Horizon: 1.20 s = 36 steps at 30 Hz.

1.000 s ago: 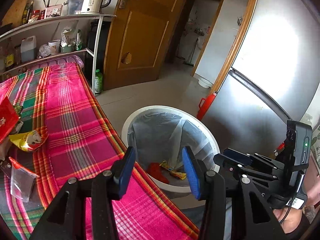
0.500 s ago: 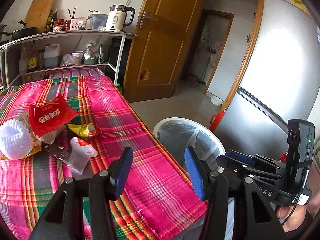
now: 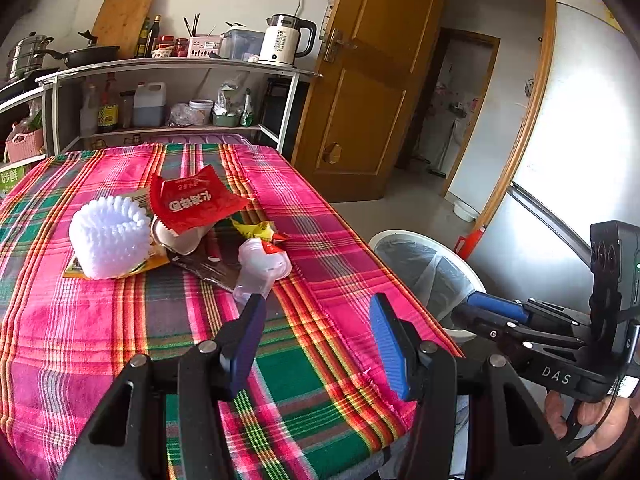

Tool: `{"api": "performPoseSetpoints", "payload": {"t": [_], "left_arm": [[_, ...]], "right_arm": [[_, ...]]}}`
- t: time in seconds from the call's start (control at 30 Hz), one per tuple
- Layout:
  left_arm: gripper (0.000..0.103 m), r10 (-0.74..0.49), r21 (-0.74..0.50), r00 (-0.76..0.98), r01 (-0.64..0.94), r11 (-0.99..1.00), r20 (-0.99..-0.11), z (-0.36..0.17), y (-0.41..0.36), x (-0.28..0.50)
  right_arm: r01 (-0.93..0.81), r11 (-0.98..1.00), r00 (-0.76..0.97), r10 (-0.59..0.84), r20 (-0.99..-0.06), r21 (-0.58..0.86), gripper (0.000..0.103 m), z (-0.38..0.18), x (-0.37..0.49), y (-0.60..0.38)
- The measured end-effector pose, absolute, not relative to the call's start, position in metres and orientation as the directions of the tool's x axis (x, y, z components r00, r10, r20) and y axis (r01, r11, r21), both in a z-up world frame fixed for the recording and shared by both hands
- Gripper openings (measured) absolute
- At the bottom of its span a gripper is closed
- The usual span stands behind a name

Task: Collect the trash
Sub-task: 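Move both tools back over the table toward the remaining trash, then grasp the clear plastic cup with the right tool while the left tool grasps the white mesh scrubber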

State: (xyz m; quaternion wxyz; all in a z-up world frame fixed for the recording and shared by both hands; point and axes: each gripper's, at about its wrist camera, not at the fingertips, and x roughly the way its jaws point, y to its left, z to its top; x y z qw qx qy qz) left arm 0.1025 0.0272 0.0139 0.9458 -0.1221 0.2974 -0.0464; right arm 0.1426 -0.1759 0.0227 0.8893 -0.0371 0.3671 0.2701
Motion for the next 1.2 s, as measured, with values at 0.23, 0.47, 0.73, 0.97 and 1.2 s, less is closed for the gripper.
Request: {"api": "performPoseSetpoints", "payload": {"t": [0.23, 0.47, 0.73, 0.97, 1.2], "left_arm": [[0.056, -0.120, -0.258, 0.822, -0.033, 0.966, -0.557, 0.008, 0.048, 0.096], [0.060, -0.071, -0.257, 0.822, -0.094, 0.962, -0.565, 0.002, 0.074, 0.090], [0.064, 0.003, -0.246, 0.822, -0.174, 0.954, -0.570, 0.001, 0.109, 0.091], [0.067, 0.058, -0.238, 0.820, -0.232, 0.943, -0.569, 0.004, 0.143, 0.100], [0.070, 0.062, -0.248, 0.821, -0.243, 0.938, -0.568, 0.004, 0.165, 0.120]], "right_arm": [[-0.561, 0.818, 0.553, 0.485, -0.677, 0.128, 0.037, 0.019, 0.143, -0.152], [-0.613, 0.782, 0.526, 0.514, -0.677, 0.117, 0.047, 0.016, 0.149, -0.125], [-0.674, 0.732, 0.488, 0.542, -0.684, 0.100, 0.056, 0.011, 0.161, -0.090], [-0.714, 0.696, 0.465, 0.555, -0.690, 0.079, 0.056, 0.006, 0.174, -0.061], [-0.730, 0.680, 0.450, 0.549, -0.704, 0.064, 0.056, -0.001, 0.190, -0.041]]}}
